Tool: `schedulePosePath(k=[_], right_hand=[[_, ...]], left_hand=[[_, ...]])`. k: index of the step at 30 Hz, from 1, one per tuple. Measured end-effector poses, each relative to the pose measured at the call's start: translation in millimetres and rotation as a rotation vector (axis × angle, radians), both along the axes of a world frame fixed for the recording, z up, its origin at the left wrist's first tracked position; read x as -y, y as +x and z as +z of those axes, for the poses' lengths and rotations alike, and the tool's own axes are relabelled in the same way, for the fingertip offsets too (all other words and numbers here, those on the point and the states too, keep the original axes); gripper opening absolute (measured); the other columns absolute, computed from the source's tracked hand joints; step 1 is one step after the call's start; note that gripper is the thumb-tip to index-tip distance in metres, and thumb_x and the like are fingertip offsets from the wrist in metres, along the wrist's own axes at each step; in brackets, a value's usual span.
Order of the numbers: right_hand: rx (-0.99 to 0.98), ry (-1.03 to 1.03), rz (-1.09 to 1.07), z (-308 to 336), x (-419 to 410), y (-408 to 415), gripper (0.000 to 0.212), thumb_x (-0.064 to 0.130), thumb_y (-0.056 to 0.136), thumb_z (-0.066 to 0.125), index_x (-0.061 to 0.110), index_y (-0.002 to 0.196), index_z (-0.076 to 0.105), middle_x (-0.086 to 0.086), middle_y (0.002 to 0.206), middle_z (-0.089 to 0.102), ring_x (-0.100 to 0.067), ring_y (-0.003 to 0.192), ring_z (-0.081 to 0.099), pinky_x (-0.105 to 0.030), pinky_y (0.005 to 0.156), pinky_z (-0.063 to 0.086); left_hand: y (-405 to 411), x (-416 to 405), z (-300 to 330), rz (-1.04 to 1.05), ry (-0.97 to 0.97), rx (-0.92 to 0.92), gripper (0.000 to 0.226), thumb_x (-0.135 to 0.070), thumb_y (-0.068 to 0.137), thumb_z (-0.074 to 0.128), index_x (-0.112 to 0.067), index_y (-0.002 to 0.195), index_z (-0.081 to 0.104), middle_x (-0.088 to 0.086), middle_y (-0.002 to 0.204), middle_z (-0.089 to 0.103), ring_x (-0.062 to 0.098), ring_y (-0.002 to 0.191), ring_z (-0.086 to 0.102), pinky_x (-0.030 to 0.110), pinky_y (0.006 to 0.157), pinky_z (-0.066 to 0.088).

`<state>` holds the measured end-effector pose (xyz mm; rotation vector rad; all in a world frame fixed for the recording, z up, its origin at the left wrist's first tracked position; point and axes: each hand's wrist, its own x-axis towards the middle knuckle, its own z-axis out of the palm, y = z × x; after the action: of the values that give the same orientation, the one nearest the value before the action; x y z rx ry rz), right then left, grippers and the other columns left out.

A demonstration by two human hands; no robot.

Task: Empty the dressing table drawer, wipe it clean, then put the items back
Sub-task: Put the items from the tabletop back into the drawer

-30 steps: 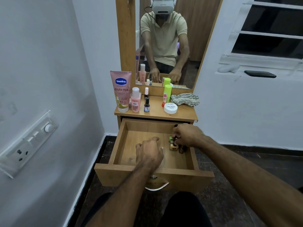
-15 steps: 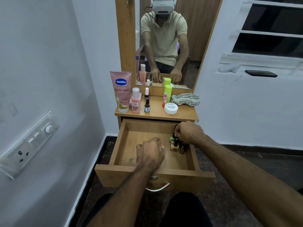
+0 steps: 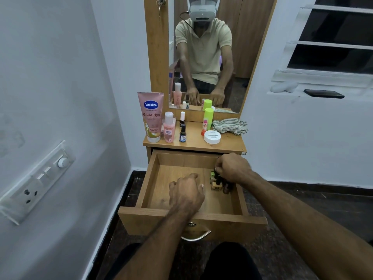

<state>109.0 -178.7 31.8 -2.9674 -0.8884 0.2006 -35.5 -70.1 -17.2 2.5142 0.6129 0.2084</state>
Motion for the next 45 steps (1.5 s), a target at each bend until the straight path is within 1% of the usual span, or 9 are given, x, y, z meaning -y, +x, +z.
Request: schedulePosePath(k=[6,9,12,19,31,34,37,40,45], right_hand=[[0.08,-0.042,0.019,11,1,-2,0.018,0.042,0.094,0.063,0.027,0.092,0.072,0.006,0.086,0.07,-0.014,0.081,0.065,-0.035,0.071,0.058],[0.037,-0.142,0.058,17,0,-7,0.02,0.047,0.088,0.068,0.027,0.088,0.07,0.006,0.084,0.07,-0.014,0.08,0.065,-0.033,0.068,0.055],[0.039,-0.213,0.078,14,0,-13,0.016,0.04,0.09,0.067,0.026,0.097,0.069,0.004,0.092,0.069,-0.017,0.085,0.064,-0.035,0.074,0.057],[0.023,-0.113,0.044,11,1,-17,0.015,0.026,0.095,0.056,0.02,0.089,0.069,0.002,0.086,0.069,-0.017,0.079,0.065,-0.038,0.072,0.059],[0.026,-0.121,0.058,16,1,-15,0.007,0.032,0.091,0.067,0.025,0.094,0.068,0.006,0.091,0.069,-0.014,0.084,0.064,-0.032,0.068,0.053],[0.045,-0.035,0.052,31,-4,-5,0.005,0.033,0.088,0.068,0.03,0.092,0.069,0.008,0.093,0.069,-0.015,0.088,0.062,-0.031,0.065,0.05],[0.138,0.121,0.025,47,-17,8,0.021,0.038,0.09,0.066,0.035,0.11,0.07,0.006,0.114,0.07,-0.019,0.101,0.063,-0.036,0.079,0.055],[0.19,0.223,0.044,61,-33,26,0.042,0.035,0.092,0.067,0.031,0.134,0.061,0.002,0.125,0.068,-0.021,0.109,0.063,-0.04,0.082,0.056],[0.166,0.172,0.045,69,-57,50,0.064,0.027,0.093,0.067,0.028,0.151,0.041,-0.007,0.146,0.051,-0.029,0.127,0.054,-0.047,0.093,0.055]], left_hand=[[0,0,1,0.0,0.0,-0.01,0.047,-0.043,0.098,0.055,-0.027,0.142,0.05,-0.007,0.122,0.069,0.016,0.113,0.06,0.044,0.107,0.034],[-1,0,2,0.0,0.01,-0.016,0.046,-0.043,0.099,0.054,-0.027,0.142,0.05,-0.006,0.123,0.069,0.016,0.115,0.06,0.044,0.107,0.034],[-2,2,5,0.002,0.013,-0.027,0.047,-0.043,0.099,0.054,-0.027,0.143,0.049,-0.005,0.125,0.068,0.016,0.117,0.059,0.044,0.108,0.034],[-2,2,6,0.002,0.01,-0.032,0.047,-0.042,0.099,0.054,-0.027,0.143,0.048,-0.006,0.125,0.068,0.015,0.116,0.059,0.044,0.108,0.034],[-2,2,6,0.016,-0.004,-0.026,0.047,-0.041,0.098,0.055,-0.026,0.142,0.05,-0.005,0.121,0.069,0.017,0.114,0.059,0.044,0.106,0.034],[-2,1,6,0.018,-0.011,-0.033,0.046,-0.041,0.098,0.056,-0.027,0.142,0.05,-0.005,0.12,0.07,0.017,0.114,0.059,0.043,0.105,0.034],[-2,1,7,0.023,-0.011,-0.048,0.047,-0.041,0.098,0.056,-0.027,0.143,0.049,-0.005,0.121,0.07,0.018,0.115,0.058,0.044,0.106,0.033],[-3,1,9,0.021,-0.002,-0.053,0.046,-0.041,0.099,0.055,-0.027,0.142,0.049,-0.004,0.119,0.07,0.018,0.114,0.058,0.043,0.105,0.034],[-3,2,9,0.035,-0.008,-0.038,0.044,-0.041,0.099,0.055,-0.028,0.141,0.049,-0.005,0.118,0.069,0.017,0.112,0.057,0.042,0.105,0.035]])
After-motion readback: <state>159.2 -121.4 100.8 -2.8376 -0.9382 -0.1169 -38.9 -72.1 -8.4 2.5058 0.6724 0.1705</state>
